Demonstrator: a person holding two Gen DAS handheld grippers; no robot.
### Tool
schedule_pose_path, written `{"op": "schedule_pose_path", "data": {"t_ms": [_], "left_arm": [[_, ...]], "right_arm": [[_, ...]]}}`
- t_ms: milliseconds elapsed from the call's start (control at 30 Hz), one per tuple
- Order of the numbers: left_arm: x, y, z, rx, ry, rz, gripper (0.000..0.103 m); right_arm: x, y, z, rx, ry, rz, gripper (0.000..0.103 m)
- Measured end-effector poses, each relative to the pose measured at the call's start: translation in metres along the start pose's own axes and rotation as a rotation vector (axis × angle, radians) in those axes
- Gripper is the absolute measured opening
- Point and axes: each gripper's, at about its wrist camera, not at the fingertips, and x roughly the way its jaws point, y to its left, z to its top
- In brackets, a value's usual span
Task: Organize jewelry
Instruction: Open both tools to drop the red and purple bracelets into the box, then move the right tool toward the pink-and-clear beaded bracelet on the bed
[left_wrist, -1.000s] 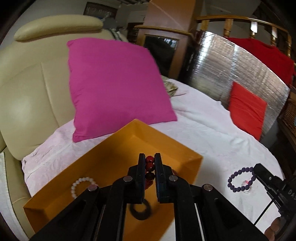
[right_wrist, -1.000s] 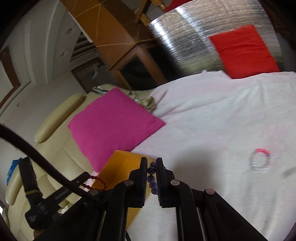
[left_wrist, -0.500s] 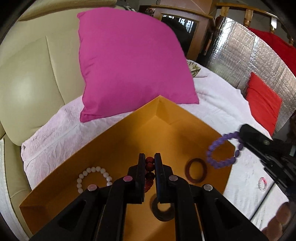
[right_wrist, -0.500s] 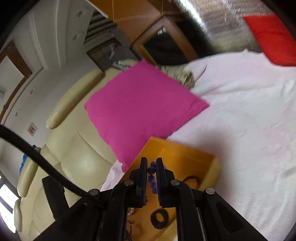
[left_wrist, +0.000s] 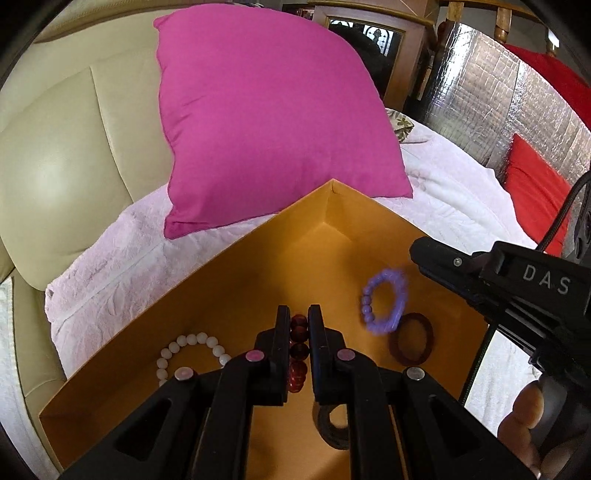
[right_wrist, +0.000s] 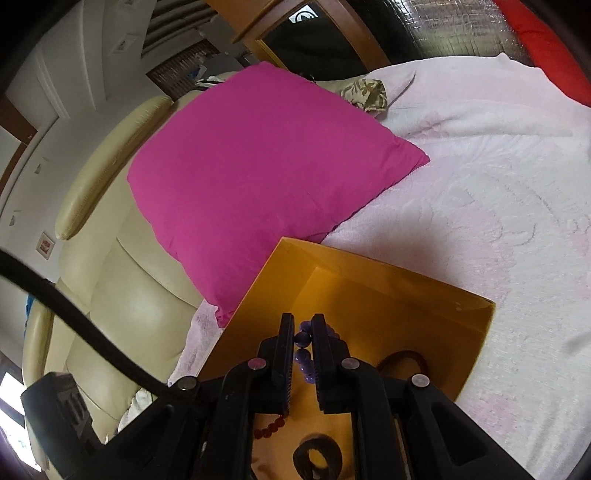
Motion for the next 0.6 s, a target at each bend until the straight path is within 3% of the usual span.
{"op": "schedule_pose_path", "data": {"t_ms": [100,167,200,367,600], "left_arm": [[-0.004,-0.003,0.001,0.015,-0.019,0.034,0.02],[-0.007,-0.004,0.001,0.016,-0.039,0.053,0.041],[-0.01,-0.005,0.001,0.019,-0.053,0.063,0.043],[-0.023,-0.015,0.0,0.045,-0.122,0.116,0.051],[-0.055,-0.069,-0.016,0.173,-0.283,0.177,0.067]], "right_arm": [[0.0,-0.002,0.002,0.025,0.006,0.013,0.014],[-0.007,-0.006,0.003,0.048,0.001,0.035,0.023],[-0.011,-0.006,0.003,0.054,-0.006,0.045,0.027],[-0.06,-0.02,0.006,0.074,-0.113,0.091,0.027],[-0.158,-0.072,-0.011,0.134,-0.27,0.041,0.027]]}}
